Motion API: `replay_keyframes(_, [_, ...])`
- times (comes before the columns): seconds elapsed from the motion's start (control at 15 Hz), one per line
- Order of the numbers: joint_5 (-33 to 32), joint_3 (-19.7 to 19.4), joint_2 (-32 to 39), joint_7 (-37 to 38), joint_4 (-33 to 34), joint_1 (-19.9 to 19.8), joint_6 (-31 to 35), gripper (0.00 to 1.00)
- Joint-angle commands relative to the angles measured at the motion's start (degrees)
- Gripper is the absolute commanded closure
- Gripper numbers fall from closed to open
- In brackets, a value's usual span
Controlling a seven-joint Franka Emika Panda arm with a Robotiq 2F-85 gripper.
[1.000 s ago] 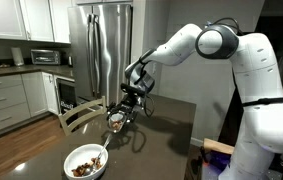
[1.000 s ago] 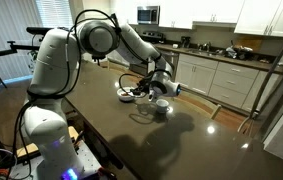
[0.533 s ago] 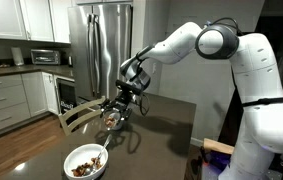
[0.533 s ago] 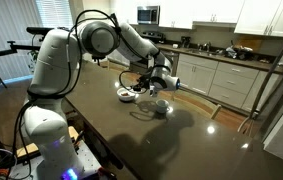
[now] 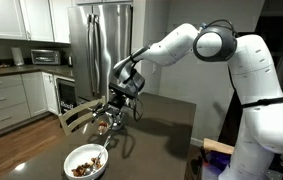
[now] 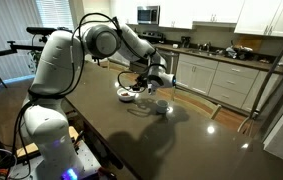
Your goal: Pour the contents of the glass cup into the white bowl
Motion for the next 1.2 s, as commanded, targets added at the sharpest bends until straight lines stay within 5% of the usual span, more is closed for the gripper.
replay_keyframes(0.0, [-0.82, 1.18, 0.42, -2.86, 0.47, 1.25, 3.47, 0.41])
replay_keyframes(0.73, [-2.49, 4.20, -0.58, -12.64, -1.99, 4.96, 19.62, 0.41])
replay_keyframes(1.13, [-2.29, 5.24, -0.87, -12.79, -2.03, 4.43, 20.04, 0.41])
